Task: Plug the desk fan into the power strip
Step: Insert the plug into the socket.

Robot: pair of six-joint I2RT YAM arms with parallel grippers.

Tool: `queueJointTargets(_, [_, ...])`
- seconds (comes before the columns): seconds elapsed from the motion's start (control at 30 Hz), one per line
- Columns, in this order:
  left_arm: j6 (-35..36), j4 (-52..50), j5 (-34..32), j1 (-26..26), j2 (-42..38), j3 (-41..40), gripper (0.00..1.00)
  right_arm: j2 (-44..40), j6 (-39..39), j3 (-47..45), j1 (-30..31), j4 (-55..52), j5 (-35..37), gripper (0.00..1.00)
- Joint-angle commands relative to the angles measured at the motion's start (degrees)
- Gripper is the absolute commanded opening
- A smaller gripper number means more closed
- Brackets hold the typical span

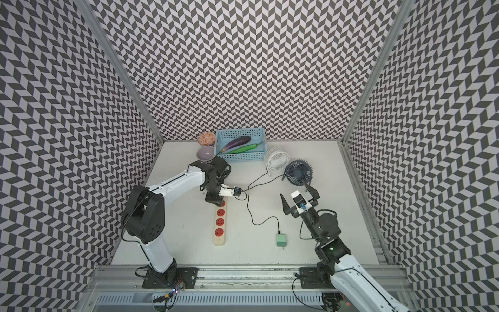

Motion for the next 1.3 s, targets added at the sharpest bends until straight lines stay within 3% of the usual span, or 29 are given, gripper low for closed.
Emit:
queueJointTargets(0.0, [0.5, 11.0, 0.6, 0.1, 8.9, -4.3, 0.00, -0.6, -0.3, -0.4, -0.4, 2.3, 0.8, 1.00])
queueJointTargets(0.37, [2.4, 16.1, 0.0, 0.3, 1.6, -17.6, 0.00, 0.4, -0.1, -0.4, -0.4, 3.9, -0.9, 0.99])
queueJointTargets(0.8, [3.0, 15.0, 1.2, 4.2, 9.3, -8.7, 0.00, 0.4, -0.3, -0.4, -0.5, 3.1, -0.1, 1.00])
queueJointTargets(1.13, [2.5, 18.4, 1.2, 1.1, 3.1, -18.5, 0.00, 0.9, -0.3, -0.3, -0.5, 3.7, -0.7, 1.00])
queueJointTargets(1.27, [2.1, 18.3, 2.3, 1.3, 2.3, -18.7, 0.00, 1.3, 0.0, -0.5, -0.5, 3.8, -0.8, 1.00])
